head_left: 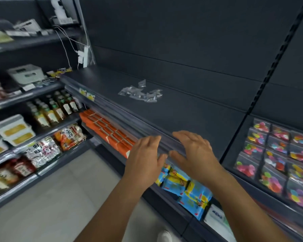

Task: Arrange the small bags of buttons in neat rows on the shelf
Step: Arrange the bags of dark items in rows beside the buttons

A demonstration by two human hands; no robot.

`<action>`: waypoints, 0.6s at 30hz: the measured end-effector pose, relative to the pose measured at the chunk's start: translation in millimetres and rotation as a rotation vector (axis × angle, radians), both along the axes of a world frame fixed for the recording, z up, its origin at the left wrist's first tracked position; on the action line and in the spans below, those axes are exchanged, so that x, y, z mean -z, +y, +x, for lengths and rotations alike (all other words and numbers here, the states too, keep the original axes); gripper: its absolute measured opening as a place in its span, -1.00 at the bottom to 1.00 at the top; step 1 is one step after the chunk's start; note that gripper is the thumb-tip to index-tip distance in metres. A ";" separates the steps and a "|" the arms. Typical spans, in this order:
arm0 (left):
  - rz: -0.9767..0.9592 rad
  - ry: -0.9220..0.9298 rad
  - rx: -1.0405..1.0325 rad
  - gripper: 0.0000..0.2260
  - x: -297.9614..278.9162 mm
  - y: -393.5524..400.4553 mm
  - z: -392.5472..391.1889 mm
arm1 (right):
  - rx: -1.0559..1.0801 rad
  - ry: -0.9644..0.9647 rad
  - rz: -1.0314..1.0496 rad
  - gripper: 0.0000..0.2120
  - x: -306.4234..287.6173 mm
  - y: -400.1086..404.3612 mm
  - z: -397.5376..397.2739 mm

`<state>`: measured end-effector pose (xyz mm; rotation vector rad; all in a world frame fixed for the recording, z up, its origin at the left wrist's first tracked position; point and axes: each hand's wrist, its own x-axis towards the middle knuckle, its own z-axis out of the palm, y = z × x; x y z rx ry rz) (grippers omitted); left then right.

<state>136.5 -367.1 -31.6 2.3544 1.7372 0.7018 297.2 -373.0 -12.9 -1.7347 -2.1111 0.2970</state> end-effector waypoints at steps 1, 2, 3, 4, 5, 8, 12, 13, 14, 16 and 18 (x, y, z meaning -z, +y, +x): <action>-0.006 0.003 -0.006 -0.48 1.4 11.8 -6.7 | -0.010 -0.005 0.000 -0.44 1.3 14.0 -6.7; -0.009 0.007 -0.011 -0.48 2.8 24.8 -13.4 | -0.019 -0.008 0.000 -0.44 2.9 29.1 -13.3; -0.009 0.010 -0.017 -0.48 4.0 38.8 -19.7 | -0.025 -0.009 -0.001 -0.44 4.6 44.8 -19.4; -0.008 0.010 -0.023 -0.48 5.0 54.0 -25.7 | -0.030 -0.005 -0.003 -0.44 6.2 61.1 -24.9; -0.008 0.012 -0.030 -0.48 5.8 69.2 -31.5 | -0.036 0.001 -0.005 -0.44 7.8 77.4 -29.6; -0.020 0.028 -0.045 -0.48 6.4 120.4 -46.3 | -0.051 0.024 0.003 -0.45 10.2 130.1 -41.0; -0.056 0.039 -0.049 -0.48 6.2 190.9 -56.1 | -0.056 0.034 -0.004 -0.45 9.2 198.9 -49.6; -0.060 0.034 -0.050 -0.48 6.2 206.6 -56.6 | -0.056 0.036 -0.003 -0.46 9.5 215.1 -50.5; -0.058 0.028 -0.050 -0.48 6.8 221.4 -56.7 | -0.052 0.035 -0.001 -0.46 10.4 230.7 -51.1; -0.059 0.027 -0.042 -0.47 10.0 248.5 -56.8 | -0.035 0.031 -0.007 -0.48 13.9 258.7 -52.0; -0.073 0.044 -0.023 -0.47 13.5 271.9 -56.5 | -0.024 0.026 -0.020 -0.50 19.4 282.1 -53.3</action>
